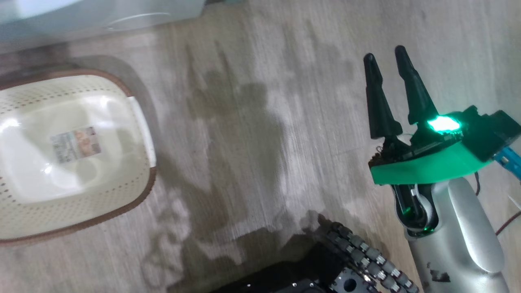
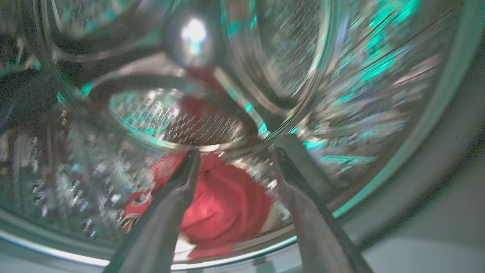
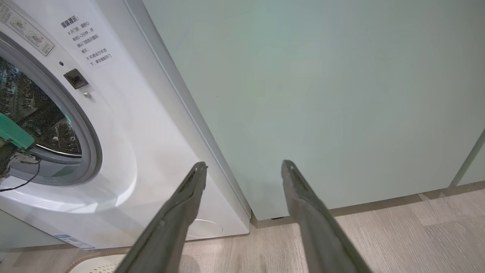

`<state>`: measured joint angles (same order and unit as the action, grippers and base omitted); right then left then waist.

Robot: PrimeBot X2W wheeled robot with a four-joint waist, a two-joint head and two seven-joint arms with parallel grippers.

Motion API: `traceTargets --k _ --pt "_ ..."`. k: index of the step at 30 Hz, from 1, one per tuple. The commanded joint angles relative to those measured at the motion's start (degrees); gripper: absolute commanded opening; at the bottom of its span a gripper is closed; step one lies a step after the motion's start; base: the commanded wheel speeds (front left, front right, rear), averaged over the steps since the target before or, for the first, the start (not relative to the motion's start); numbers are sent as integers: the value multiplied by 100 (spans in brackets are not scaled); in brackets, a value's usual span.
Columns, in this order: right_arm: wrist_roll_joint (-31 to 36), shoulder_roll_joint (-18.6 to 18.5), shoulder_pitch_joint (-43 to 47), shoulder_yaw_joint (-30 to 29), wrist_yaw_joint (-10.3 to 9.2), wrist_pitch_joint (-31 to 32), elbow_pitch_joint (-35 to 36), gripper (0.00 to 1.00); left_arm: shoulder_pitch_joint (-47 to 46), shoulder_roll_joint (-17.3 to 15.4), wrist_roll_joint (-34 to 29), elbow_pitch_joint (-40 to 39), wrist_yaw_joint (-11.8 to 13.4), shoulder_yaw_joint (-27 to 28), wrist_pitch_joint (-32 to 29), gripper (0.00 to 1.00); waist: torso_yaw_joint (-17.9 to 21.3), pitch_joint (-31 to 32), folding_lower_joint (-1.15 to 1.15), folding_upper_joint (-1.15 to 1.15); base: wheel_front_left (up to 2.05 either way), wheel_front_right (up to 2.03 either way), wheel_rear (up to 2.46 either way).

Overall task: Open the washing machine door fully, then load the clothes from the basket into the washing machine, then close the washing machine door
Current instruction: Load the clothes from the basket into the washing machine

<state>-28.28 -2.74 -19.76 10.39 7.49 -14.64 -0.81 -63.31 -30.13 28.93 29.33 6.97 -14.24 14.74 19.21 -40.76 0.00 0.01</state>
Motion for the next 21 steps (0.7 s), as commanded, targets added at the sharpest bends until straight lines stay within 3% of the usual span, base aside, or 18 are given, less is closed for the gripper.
traceTargets --k 1,11,21 --pt "72 -14 199 38 0 -36 135 100 220 -130 -59 -555 79 296 23 100 -155 150 0 -1 0 0 0" --pt "417 -14 342 -242 0 -36 71 100 2176 688 -466 -2823 391 1060 25 100 -658 552 0 -1 0 0 0" --pt "819 -14 492 -507 0 -36 -140 100 3667 1731 -835 -3562 303 1652 25 100 -1198 1243 0 -1 0 0 0"
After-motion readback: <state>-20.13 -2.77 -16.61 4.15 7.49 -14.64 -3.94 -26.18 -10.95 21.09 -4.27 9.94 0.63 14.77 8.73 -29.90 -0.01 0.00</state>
